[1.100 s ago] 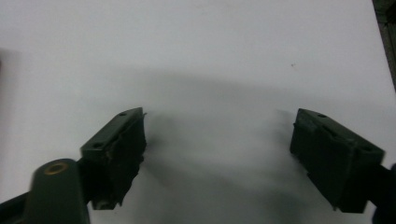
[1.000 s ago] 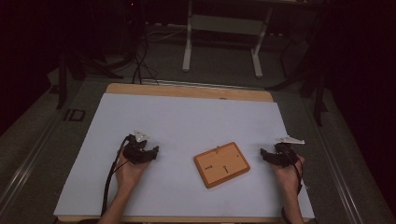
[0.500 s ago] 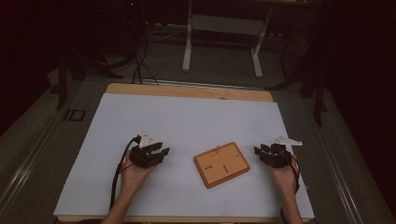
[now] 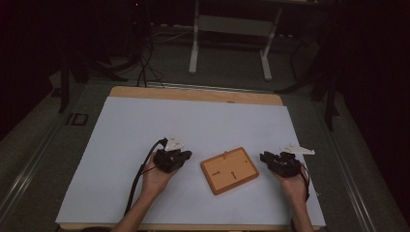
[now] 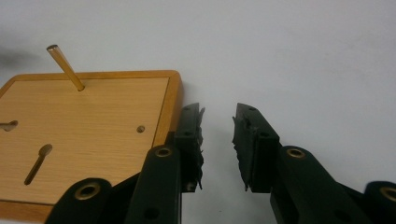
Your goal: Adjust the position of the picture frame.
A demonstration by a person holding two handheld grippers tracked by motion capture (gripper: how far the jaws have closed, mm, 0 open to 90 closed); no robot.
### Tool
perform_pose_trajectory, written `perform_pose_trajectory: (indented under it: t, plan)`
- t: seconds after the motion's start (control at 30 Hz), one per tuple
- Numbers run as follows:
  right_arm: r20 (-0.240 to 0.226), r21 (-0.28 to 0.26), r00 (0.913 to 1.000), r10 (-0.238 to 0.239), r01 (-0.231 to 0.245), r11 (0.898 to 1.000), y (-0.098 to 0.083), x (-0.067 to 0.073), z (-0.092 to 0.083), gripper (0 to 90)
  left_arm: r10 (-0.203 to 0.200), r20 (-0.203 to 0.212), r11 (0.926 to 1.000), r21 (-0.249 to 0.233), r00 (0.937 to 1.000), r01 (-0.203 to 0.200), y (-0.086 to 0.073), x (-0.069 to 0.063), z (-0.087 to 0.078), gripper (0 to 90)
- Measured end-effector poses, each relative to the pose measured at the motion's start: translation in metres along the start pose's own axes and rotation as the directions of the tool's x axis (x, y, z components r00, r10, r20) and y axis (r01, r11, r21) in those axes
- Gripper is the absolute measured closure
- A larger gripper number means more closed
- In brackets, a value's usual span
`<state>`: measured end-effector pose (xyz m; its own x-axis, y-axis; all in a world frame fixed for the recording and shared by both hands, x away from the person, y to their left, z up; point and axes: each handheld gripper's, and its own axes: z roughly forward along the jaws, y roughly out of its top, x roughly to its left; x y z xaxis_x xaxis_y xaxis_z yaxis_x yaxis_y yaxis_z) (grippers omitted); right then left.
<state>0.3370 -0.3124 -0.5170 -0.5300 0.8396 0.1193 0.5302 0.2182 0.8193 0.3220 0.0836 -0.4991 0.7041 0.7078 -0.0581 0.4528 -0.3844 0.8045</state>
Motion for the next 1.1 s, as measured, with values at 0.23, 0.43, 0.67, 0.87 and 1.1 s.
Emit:
perform_pose_trajectory:
  t: [0.23, 0.43, 0.67, 0.87, 1.1]
  plan:
    - [-0.006, 0.025, 0.9998, -0.017, 0.017, 1.000, -0.004, 0.003, 0.005, 72.8, 0.052, 0.053, 0.9986, -0.015, 0.9973, -0.051, 0.012, -0.017, 0.017, 90.0]
    - [-0.010, 0.031, 0.9997, -0.020, 0.020, 0.999, -0.006, 0.005, 0.006, 72.8, 0.074, 0.098, 0.9970, -0.028, 0.9924, -0.072, 0.022, -0.030, 0.032, 90.0]
    - [-0.008, 0.027, 0.9997, -0.025, 0.025, 0.999, -0.007, 0.004, 0.006, 70.9, 0.062, 0.134, 0.9979, -0.023, 0.9890, -0.060, 0.030, -0.037, 0.053, 79.4]
    - [-0.003, 0.024, 0.9998, -0.018, 0.018, 1.000, -0.008, 0.002, 0.006, 69.8, 0.041, 0.159, 0.9969, -0.072, 0.9865, -0.030, 0.033, -0.037, 0.068, 67.5]
    - [-0.005, 0.028, 0.9997, -0.024, 0.024, 0.999, -0.008, 0.003, 0.006, 69.4, 0.051, 0.168, 0.9973, -0.061, 0.9845, -0.041, 0.032, -0.040, 0.086, 67.9]
